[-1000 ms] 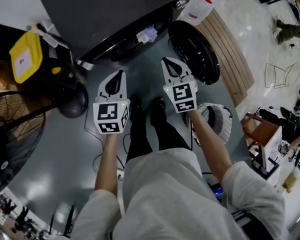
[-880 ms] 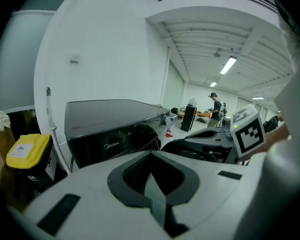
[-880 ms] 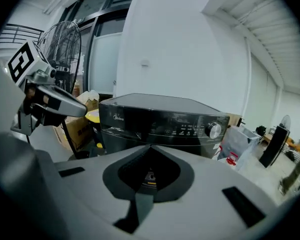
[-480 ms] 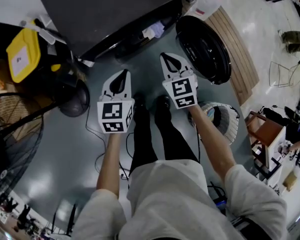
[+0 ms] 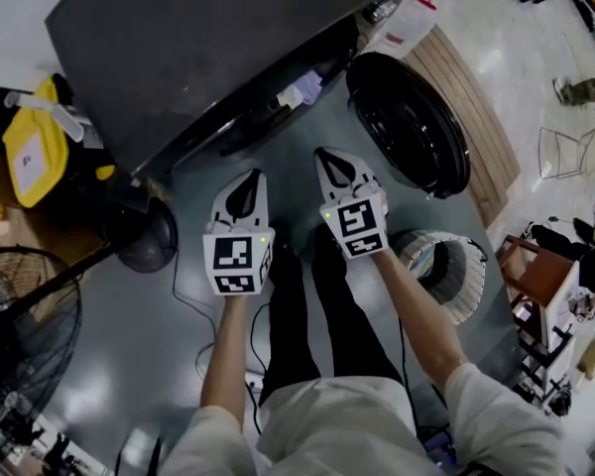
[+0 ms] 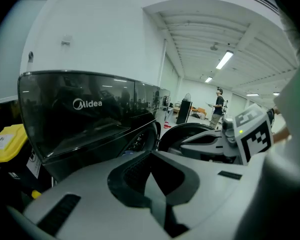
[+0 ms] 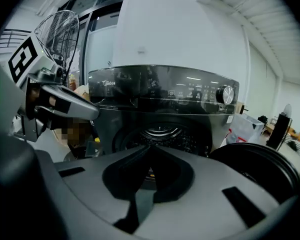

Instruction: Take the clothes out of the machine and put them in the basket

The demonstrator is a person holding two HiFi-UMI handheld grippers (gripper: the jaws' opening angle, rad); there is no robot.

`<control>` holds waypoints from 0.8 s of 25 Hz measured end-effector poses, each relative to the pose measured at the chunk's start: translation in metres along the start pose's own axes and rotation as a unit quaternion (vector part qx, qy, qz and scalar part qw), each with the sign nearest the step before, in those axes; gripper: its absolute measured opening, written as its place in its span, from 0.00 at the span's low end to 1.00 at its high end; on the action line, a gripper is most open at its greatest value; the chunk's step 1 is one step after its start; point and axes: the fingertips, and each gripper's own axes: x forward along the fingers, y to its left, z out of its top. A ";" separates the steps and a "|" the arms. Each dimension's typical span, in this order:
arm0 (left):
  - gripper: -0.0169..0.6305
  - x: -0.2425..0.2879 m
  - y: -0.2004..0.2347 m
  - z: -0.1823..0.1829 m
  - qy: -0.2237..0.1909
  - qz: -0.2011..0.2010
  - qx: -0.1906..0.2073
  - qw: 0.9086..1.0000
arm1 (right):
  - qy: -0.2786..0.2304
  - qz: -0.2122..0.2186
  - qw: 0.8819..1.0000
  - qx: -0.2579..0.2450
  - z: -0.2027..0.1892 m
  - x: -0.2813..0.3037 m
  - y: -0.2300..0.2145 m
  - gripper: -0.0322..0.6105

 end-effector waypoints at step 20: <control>0.05 0.108 0.039 -0.084 -0.016 0.006 0.001 1.000 | -0.013 -0.023 1.000 0.011 -0.105 0.138 -0.027 0.09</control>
